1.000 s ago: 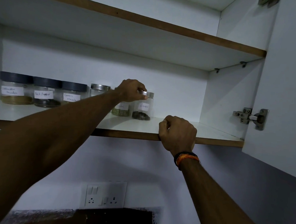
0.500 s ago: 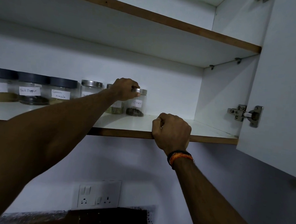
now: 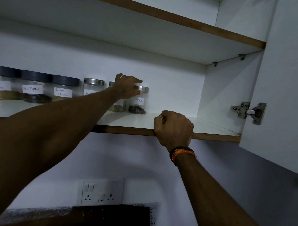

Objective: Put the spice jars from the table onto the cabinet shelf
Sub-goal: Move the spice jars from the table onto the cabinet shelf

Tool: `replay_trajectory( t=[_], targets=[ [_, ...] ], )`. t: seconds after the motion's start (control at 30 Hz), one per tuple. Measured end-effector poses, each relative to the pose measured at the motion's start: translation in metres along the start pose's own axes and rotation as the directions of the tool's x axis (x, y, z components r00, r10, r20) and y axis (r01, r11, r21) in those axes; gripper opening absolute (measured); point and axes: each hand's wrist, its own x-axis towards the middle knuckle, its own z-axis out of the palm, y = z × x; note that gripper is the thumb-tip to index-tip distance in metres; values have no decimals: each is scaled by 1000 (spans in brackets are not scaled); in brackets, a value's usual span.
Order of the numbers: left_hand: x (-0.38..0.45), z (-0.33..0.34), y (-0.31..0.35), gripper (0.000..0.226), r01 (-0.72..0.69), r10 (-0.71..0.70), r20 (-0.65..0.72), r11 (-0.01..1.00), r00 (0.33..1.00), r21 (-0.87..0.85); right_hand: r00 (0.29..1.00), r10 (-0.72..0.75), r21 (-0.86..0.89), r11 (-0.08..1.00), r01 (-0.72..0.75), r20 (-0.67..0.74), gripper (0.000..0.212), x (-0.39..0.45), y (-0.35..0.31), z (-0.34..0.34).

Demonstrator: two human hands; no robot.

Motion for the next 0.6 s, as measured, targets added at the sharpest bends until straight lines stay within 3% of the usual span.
replay_trajectory(
  t=[0.13, 0.3, 0.6],
  targets=[
    [-16, -7, 5, 64, 35, -37, -25, 997, 999, -74, 1000, 3, -9, 1000, -3, 17, 35, -1, -2, -1],
    [-61, -22, 24, 63, -25, 15, -67, 987, 998, -157, 997, 29, -39, 999, -26, 78, 27, 1, -3, -6],
    [-152, -54, 68, 64, -139, 162, 63, 950, 985, -279, 958, 7, -58, 998, 11, 285, 40, -1, -7, -23]
  ],
)
